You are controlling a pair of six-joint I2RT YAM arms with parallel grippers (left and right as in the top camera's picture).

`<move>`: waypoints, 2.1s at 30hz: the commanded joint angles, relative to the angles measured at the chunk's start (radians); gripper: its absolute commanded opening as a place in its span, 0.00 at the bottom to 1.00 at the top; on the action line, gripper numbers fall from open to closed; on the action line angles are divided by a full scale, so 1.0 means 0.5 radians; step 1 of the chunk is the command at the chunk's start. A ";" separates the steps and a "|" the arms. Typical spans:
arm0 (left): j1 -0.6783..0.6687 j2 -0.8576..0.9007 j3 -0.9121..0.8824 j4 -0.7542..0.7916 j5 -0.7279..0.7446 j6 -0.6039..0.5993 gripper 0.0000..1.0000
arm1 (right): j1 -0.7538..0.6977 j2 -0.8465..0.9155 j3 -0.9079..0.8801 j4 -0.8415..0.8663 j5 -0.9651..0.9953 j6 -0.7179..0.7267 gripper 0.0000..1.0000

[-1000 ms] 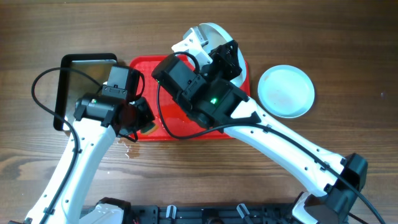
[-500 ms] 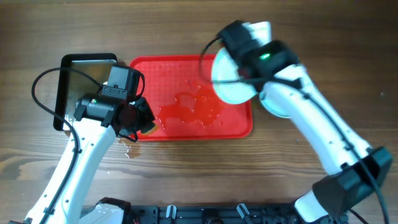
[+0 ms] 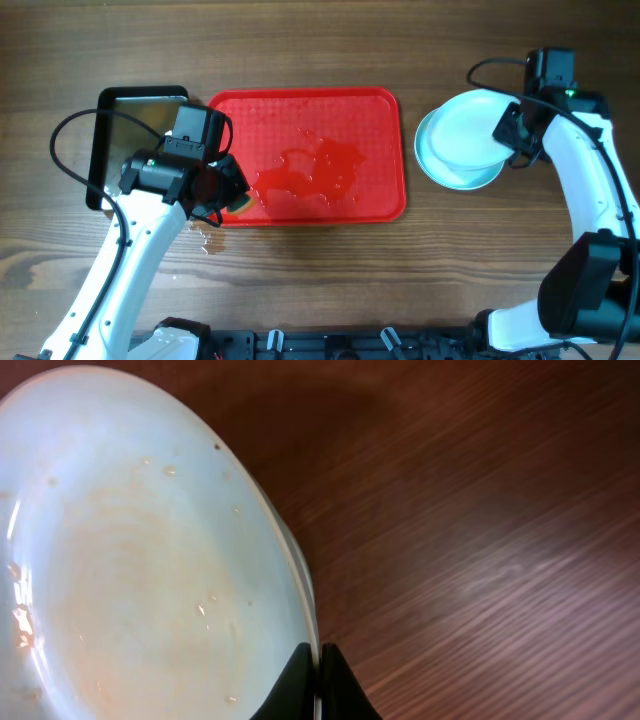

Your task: Clean dirty plates on tray and stack at the side

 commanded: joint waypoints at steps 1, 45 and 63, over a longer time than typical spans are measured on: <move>-0.002 0.014 -0.010 0.015 0.017 -0.021 0.04 | -0.001 -0.022 -0.101 0.072 -0.198 -0.018 0.52; 0.701 -0.573 -0.008 0.444 0.607 0.101 1.00 | 1.277 -1.542 -0.362 -0.368 -0.958 0.036 1.00; 0.523 -0.904 -0.008 0.391 0.607 0.101 1.00 | 1.279 -2.210 -0.362 -0.603 -0.727 0.119 1.00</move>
